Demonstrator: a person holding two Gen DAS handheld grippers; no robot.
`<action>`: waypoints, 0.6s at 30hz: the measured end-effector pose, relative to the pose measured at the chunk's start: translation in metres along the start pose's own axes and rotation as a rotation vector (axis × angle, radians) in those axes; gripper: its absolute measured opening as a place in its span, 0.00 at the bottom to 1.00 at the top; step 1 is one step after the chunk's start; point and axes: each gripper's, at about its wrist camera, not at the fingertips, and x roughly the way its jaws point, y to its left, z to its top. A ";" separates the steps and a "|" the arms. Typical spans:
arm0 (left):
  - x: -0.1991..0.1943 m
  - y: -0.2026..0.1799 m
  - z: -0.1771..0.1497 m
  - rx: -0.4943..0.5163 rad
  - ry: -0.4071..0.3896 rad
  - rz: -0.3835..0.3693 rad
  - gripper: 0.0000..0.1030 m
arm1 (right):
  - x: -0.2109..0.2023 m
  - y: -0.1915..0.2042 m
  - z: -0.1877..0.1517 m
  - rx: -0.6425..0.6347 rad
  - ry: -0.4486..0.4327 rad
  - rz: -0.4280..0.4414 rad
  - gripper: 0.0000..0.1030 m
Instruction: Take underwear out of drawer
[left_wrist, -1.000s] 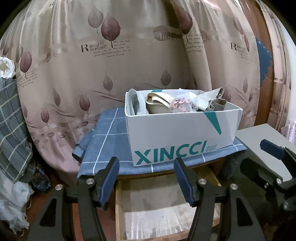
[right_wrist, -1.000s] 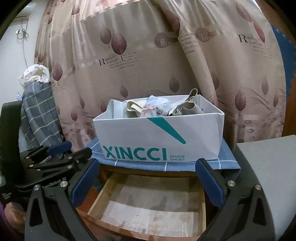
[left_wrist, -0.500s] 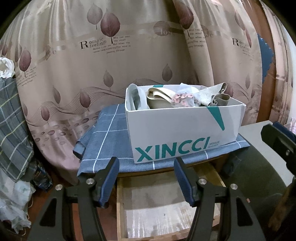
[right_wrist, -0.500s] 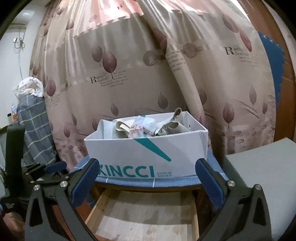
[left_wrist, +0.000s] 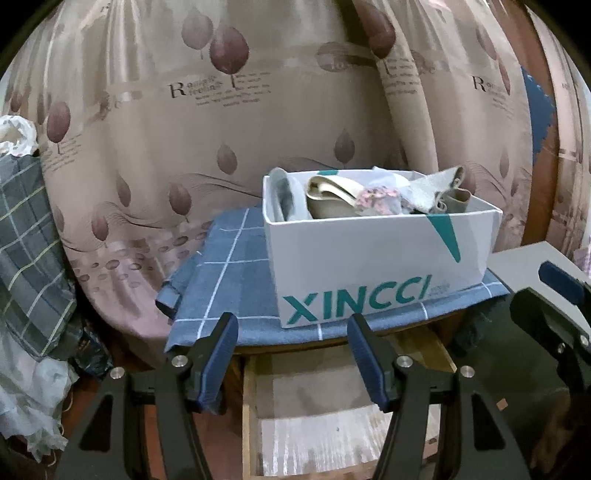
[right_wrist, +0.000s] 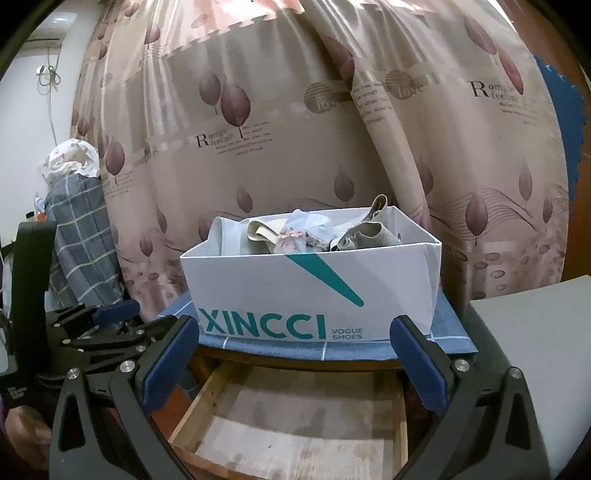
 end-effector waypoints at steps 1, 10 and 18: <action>0.000 0.001 0.000 -0.004 -0.001 0.001 0.61 | 0.000 0.000 0.000 0.004 0.004 0.001 1.00; -0.001 0.003 0.002 0.013 -0.010 0.032 0.65 | 0.004 -0.003 -0.002 0.023 0.032 0.012 1.00; -0.004 -0.003 0.003 0.039 -0.027 0.027 0.65 | 0.003 -0.001 -0.002 0.004 0.027 0.006 1.00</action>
